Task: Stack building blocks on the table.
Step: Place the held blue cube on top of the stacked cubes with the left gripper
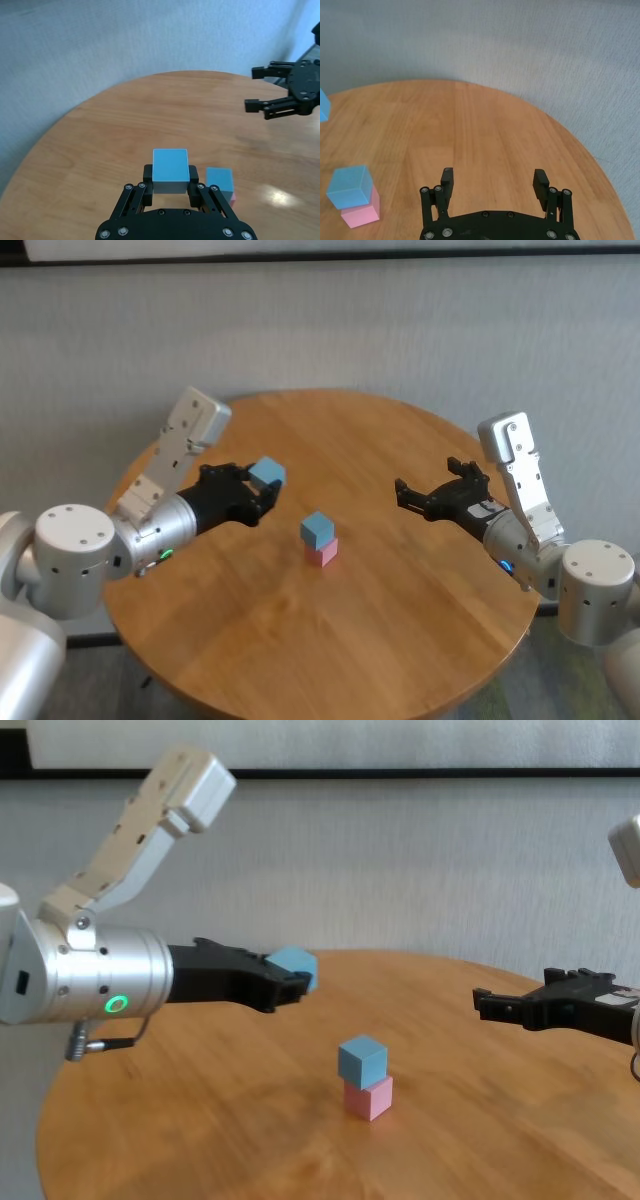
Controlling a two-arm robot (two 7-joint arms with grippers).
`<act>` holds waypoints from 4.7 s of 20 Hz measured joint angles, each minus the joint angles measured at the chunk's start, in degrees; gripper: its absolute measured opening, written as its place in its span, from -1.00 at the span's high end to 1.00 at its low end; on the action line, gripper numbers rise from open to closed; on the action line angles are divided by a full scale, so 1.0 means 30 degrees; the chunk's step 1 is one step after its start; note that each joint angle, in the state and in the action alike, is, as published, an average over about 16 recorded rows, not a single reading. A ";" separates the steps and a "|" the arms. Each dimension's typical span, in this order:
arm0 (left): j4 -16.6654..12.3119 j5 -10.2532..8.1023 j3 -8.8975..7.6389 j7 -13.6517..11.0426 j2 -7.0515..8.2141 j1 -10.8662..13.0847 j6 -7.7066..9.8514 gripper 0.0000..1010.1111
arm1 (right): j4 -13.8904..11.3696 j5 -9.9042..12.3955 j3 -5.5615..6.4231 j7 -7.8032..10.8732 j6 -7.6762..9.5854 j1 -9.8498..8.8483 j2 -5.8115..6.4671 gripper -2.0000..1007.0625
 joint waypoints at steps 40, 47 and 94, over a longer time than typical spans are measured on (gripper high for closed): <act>0.1965 -0.1941 0.2899 -0.2440 0.0089 -0.1601 -0.0184 0.20 | 0.0000 0.0000 0.0000 0.0000 0.0000 0.0000 0.0000 -1.00; 0.2227 -0.2181 0.3160 -0.2292 0.0095 -0.1711 -0.0299 0.20 | 0.0000 0.0000 0.0000 0.0000 0.0000 0.0000 0.0000 -1.00; 0.2640 -0.3613 0.4257 -0.1006 0.0568 -0.2075 -0.0846 -0.29 | 0.0000 0.0000 0.0000 0.0000 0.0000 0.0000 0.0000 -1.00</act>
